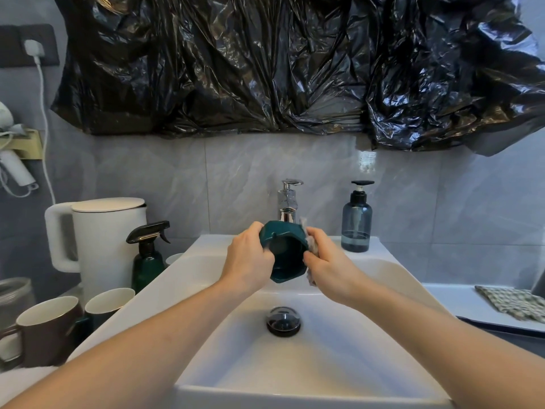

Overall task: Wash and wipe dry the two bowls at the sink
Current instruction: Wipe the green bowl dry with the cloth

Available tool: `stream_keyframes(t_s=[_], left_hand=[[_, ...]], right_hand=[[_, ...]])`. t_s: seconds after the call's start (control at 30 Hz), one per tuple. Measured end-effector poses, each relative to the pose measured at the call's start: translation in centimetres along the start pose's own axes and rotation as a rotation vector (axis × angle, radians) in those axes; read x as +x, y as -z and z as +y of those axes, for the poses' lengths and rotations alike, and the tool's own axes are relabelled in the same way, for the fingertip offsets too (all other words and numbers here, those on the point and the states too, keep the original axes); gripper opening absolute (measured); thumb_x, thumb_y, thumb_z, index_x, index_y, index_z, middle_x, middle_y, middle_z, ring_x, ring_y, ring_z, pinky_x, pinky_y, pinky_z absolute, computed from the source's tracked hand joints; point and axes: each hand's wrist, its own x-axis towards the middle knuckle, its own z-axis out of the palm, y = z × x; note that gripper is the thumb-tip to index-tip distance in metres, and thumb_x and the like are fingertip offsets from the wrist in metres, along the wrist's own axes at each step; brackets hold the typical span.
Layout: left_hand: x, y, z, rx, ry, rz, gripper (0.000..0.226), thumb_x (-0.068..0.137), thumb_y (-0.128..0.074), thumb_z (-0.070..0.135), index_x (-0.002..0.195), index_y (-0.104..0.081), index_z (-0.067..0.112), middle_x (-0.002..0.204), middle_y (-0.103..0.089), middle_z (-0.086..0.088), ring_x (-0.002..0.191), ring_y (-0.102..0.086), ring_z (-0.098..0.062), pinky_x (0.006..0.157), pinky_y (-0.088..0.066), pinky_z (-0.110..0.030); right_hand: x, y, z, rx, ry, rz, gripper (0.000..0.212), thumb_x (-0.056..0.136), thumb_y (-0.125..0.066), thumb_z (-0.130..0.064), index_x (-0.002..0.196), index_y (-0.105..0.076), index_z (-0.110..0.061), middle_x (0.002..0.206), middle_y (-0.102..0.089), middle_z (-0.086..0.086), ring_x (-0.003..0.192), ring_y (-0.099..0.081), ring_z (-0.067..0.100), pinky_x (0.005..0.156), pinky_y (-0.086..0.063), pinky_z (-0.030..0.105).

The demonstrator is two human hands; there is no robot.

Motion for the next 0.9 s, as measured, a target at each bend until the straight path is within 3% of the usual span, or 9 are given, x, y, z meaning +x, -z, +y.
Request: stream_keyframes(t_s=[0.07,0.17,0.27,0.37,0.4,0.5,0.63,0.77,0.9], left_hand=[[-0.2,0.0,0.2,0.020,-0.027,-0.031,0.027,0.085,-0.054,-0.003,0.105,-0.061,0.015,0.101,-0.071,-0.007,0.095,-0.063,-0.034,0.081,-0.054,-0.045],[-0.5,0.1,0.3,0.049,-0.044,-0.050,0.035,0.081,-0.053,-0.004,0.109,-0.062,0.015,0.104,-0.071,-0.007,0.096,-0.062,-0.033,0.080,-0.051,-0.042],[-0.4,0.2,-0.1,0.019,-0.039,-0.016,0.027,0.085,-0.055,-0.002,0.104,-0.062,0.017,0.097,-0.070,-0.003,0.092,-0.062,-0.032,0.079,-0.054,-0.045],[0.0,0.1,-0.3,-0.030,-0.048,0.032,0.026,0.088,-0.055,-0.003,0.101,-0.062,0.019,0.092,-0.069,0.000,0.088,-0.062,-0.029,0.076,-0.058,-0.047],[-0.1,0.1,-0.2,-0.077,-0.043,0.025,0.026,0.091,-0.055,-0.003,0.102,-0.063,0.019,0.092,-0.070,0.000,0.087,-0.064,-0.028,0.072,-0.060,-0.048],[-0.5,0.1,0.4,-0.321,0.070,-0.090,0.018,0.105,-0.053,0.005,0.109,-0.065,0.018,0.102,-0.072,-0.008,0.088,-0.072,-0.030,0.057,-0.065,-0.046],[-0.5,-0.4,-0.4,-0.361,0.115,-0.293,0.025,0.099,-0.069,0.010,0.116,-0.061,0.026,0.114,-0.072,-0.005,0.097,-0.075,-0.028,0.068,-0.067,-0.048],[-0.4,-0.5,-1.1,-0.026,-0.070,-0.248,0.036,0.085,-0.080,0.019,0.111,-0.061,0.034,0.101,-0.073,0.014,0.097,-0.069,-0.011,0.087,-0.060,-0.039],[-0.3,-0.7,-1.1,-0.024,-0.035,-0.244,0.034,0.083,-0.081,0.013,0.110,-0.068,0.030,0.099,-0.075,0.009,0.095,-0.070,-0.016,0.083,-0.061,-0.035]], right_hand=[[-0.2,-0.4,-0.7,-0.089,0.159,0.086,0.051,0.104,-0.042,0.000,0.150,-0.040,-0.022,0.138,-0.048,-0.007,0.122,-0.050,0.004,0.100,-0.039,0.013],[-0.1,-0.9,-1.0,-0.209,0.308,0.095,0.051,0.100,-0.044,0.003,0.142,-0.049,-0.025,0.139,-0.045,-0.012,0.125,-0.048,0.000,0.103,-0.035,0.008],[0.0,-0.4,-0.5,-0.135,0.155,0.052,0.049,0.105,-0.043,-0.008,0.149,-0.040,-0.029,0.135,-0.048,-0.010,0.120,-0.052,0.006,0.099,-0.041,0.016],[0.0,0.1,0.1,0.084,0.016,-0.030,0.048,0.106,-0.044,-0.009,0.148,-0.035,-0.030,0.113,-0.057,-0.005,0.090,-0.057,0.006,0.071,-0.048,0.017],[0.0,0.2,0.1,0.111,0.007,-0.022,0.050,0.104,-0.048,-0.008,0.148,-0.036,-0.030,0.117,-0.058,-0.002,0.093,-0.059,0.008,0.069,-0.050,0.017],[0.2,0.5,0.0,0.035,0.055,0.105,0.055,0.095,-0.056,-0.003,0.142,-0.044,-0.030,0.134,-0.057,0.001,0.118,-0.060,0.014,0.093,-0.059,0.030],[0.1,0.7,0.1,-0.094,0.038,0.145,0.050,0.093,-0.052,-0.005,0.136,-0.050,-0.030,0.129,-0.059,-0.001,0.115,-0.060,0.016,0.097,-0.058,0.039],[0.0,0.4,0.1,-0.216,0.020,0.096,0.050,0.095,-0.047,-0.007,0.140,-0.047,-0.028,0.134,-0.051,-0.001,0.119,-0.054,0.019,0.103,-0.054,0.041],[-0.2,0.1,-0.3,-0.337,0.078,0.080,0.052,0.097,-0.046,-0.005,0.145,-0.043,-0.026,0.138,-0.045,-0.003,0.117,-0.051,0.016,0.106,-0.048,0.031]])
